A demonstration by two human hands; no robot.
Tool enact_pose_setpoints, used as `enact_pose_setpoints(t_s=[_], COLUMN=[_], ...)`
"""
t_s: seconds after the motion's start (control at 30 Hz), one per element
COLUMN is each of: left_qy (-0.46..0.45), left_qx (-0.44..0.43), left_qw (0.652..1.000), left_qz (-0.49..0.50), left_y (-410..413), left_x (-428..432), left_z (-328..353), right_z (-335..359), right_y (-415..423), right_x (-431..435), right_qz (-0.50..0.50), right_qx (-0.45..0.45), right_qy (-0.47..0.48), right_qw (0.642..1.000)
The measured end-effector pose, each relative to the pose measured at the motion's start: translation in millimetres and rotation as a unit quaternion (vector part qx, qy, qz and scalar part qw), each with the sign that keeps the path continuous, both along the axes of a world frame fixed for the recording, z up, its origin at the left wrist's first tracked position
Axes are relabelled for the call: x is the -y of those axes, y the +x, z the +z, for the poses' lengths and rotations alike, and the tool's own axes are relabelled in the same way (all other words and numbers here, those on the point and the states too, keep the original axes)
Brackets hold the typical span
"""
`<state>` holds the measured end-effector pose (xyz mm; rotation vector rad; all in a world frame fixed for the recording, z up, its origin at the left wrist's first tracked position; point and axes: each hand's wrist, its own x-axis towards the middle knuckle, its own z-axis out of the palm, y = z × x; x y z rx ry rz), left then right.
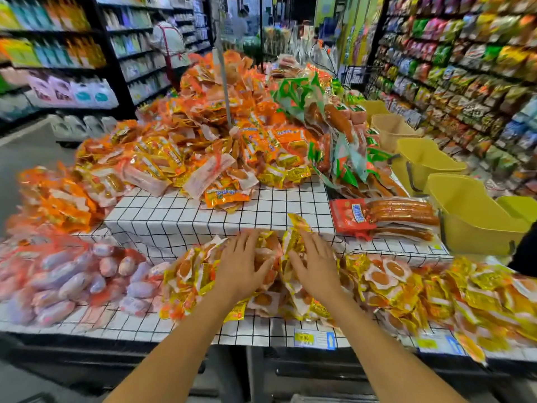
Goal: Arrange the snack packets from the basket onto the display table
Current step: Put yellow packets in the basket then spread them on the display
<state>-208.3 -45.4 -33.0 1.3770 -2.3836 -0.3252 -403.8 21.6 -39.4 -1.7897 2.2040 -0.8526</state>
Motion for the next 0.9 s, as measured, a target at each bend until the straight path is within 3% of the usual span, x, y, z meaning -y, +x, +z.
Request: enact_pose_setpoints(t_s=[0.13,0.4,0.9], left_qy=[-0.017,-0.041,-0.06], left_qx=[0.033,0.062,0.108], left_qw=[0.999,0.995,0.99], left_qz=[0.02,0.058,0.06], left_y=[3.7,3.3,1.3], left_x=[3.8,6.1,16.4], left_z=[-1.4,-7.7,-12.0], right_z=[-5.6,-5.2,-3.9], right_y=[3.3,5.6,-0.9], right_x=[-5.5,-3.5,8.6], right_qz=[0.009,0.008,0.019], right_qx=[-0.055,-0.071,-0.072], right_qy=[0.096,0.162,0.205], right_qw=[0.994,0.984,0.976])
